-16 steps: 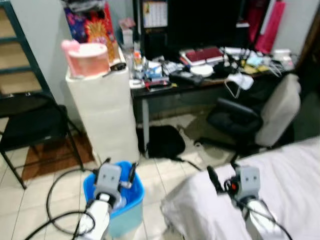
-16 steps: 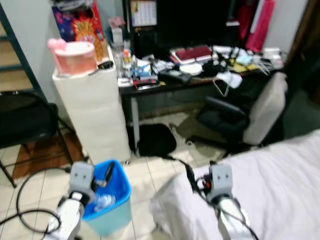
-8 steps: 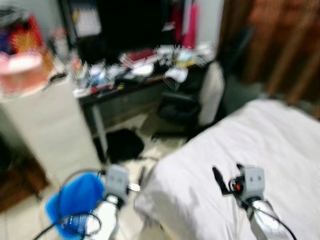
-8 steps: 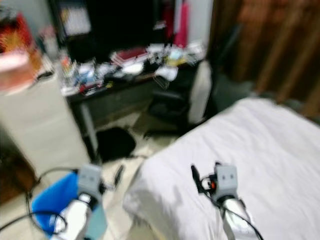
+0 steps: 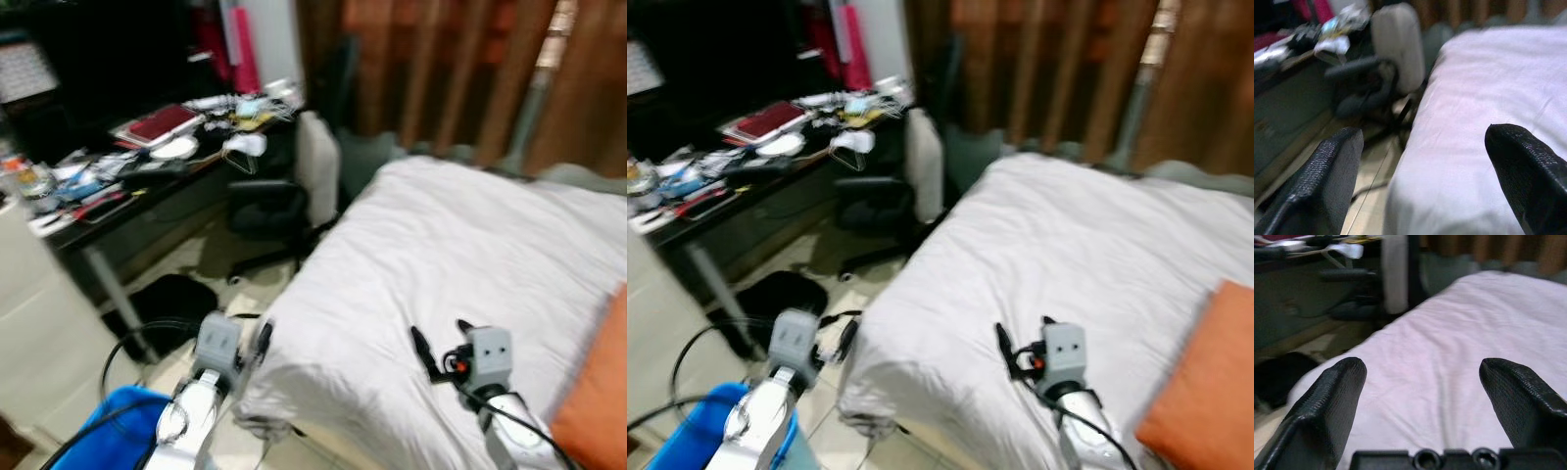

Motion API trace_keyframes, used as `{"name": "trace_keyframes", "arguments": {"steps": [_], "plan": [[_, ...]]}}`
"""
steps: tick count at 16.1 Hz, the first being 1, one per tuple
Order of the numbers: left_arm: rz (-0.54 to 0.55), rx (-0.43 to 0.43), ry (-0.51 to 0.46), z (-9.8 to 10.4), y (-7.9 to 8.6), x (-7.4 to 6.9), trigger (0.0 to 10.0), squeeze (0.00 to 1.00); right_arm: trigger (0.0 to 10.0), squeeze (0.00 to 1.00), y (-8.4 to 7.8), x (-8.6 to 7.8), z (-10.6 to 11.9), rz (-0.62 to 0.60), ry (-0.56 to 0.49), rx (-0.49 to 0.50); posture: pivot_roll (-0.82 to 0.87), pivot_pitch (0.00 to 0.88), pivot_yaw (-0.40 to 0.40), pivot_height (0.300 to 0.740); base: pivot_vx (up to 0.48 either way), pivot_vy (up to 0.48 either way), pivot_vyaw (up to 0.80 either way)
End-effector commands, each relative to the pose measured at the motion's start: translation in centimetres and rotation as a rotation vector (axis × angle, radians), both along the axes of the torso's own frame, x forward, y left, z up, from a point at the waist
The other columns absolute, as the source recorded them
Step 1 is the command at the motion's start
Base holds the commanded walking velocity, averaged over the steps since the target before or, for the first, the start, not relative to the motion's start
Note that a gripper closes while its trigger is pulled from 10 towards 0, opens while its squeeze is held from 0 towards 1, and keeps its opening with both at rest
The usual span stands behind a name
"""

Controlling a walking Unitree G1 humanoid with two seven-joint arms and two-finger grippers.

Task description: Clean up the room

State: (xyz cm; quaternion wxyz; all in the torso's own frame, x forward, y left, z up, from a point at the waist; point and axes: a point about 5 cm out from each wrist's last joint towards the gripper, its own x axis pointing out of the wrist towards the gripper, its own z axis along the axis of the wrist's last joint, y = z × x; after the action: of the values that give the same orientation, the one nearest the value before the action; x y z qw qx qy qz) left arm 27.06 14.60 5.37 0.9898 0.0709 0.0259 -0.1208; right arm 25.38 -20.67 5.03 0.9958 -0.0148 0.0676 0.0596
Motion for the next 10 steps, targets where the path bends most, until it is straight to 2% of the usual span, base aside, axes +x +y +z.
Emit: {"name": "trace_keyframes", "arguments": {"steps": [1, 2, 3, 5, 6, 7, 10], "plan": [[0.077, 0.034, -0.007, -0.2, 1.8, -0.1, 10.0, 0.0, 10.0, 0.0, 0.0, 0.2, 0.4, -0.014, -0.033, 0.002, -0.09, 0.0, 0.022, 0.74, 0.0, 0.0, -0.8], [0.135, -0.002, -0.073, 1.1, 2.5, 0.4, 10.0, 0.0, 10.0, 0.0, -0.2, 0.3, 0.6, -0.031, -0.051, 0.004, -0.1, 0.0, 0.024, 0.74, 0.0, 0.0, -0.8], [0.116, -0.033, -0.105, 2.2, 2.2, 0.9, 10.0, 0.0, 10.0, 0.0, -0.4, 0.4, 0.7, -0.05, -0.064, 0.01, -0.09, 0.0, 0.023, 0.74, 0.0, 0.0, -0.8], [0.062, -0.027, -0.104, 2.3, 1.2, 1.1, 10.0, 0.0, 10.0, 0.0, 0.0, 0.5, 0.5, -0.043, -0.054, 0.015, -0.09, 0.0, 0.026, 0.74, 0.0, 0.0, -0.8], [0.014, 0.01, -0.111, 2.2, 0.5, 0.9, 10.0, 0.0, 10.0, 0.0, 0.1, 0.6, 0.4, -0.042, -0.049, 0.018, -0.08, 0.0, 0.028, 0.74, 0.0, 0.0, -0.8], [0.004, -0.004, -0.11, 2.0, 0.3, 0.7, 10.0, 0.0, 10.0, 0.0, 0.2, 0.7, 0.3, -0.042, -0.046, 0.02, -0.08, 0.0, 0.028, 0.74, 0.0, 0.0, -0.8], [0.012, 0.005, -0.104, 1.7, 0.6, 0.6, 10.0, 0.0, 10.0, 0.0, 0.4, 0.9, 0.3, -0.037, -0.047, 0.018, -0.08, 0.0, 0.027, 0.74, 0.0, -0.48, -0.8]]}}
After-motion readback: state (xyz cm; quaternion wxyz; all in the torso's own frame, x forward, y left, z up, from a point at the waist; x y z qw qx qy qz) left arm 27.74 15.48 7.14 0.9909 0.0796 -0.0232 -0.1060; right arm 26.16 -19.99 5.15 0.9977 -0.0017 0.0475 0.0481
